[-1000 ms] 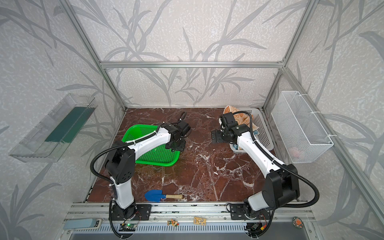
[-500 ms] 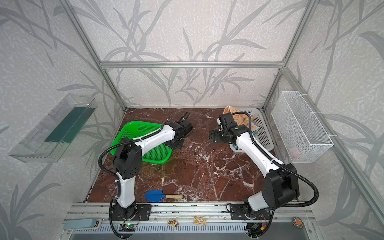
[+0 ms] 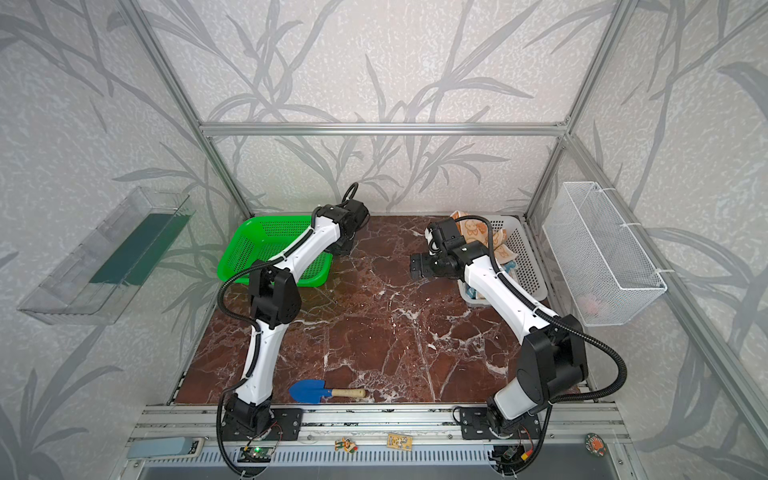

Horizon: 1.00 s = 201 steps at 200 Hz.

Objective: Fold and stack the towels
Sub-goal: 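Drag the green basket farther away with left gripper while right hovers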

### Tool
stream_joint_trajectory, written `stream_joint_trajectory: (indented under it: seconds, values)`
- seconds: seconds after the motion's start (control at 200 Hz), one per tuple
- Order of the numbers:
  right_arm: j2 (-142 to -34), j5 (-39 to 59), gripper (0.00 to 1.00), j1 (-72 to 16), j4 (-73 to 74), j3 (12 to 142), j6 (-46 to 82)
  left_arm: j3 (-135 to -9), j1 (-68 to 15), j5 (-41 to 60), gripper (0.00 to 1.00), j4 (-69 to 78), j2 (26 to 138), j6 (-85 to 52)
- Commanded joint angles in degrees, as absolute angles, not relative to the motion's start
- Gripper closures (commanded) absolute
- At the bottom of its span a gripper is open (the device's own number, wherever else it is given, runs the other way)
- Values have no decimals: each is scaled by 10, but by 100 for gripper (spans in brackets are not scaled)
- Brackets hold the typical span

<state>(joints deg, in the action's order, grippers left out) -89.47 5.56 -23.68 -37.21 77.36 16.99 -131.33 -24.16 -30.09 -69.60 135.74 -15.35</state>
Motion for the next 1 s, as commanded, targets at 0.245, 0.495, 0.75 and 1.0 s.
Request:
stream_joint_trajectory:
  seconds: [0.245,0.495,0.75,1.0]
  values:
    - [-912,61,1,-238,-352,776,151,-1375,-223,-383,100,-632,1426,-64]
    - [-925,69,1,-236,-339,779,150,-1425,-206,-366,100,-664,1462,-100]
    - [-931,85,1,-237,-336,777,159,-1505,-193,-364,92,-714,1491,-142]
    - [-926,87,1,-239,-342,778,163,-1503,-190,-362,68,-707,1479,-137]
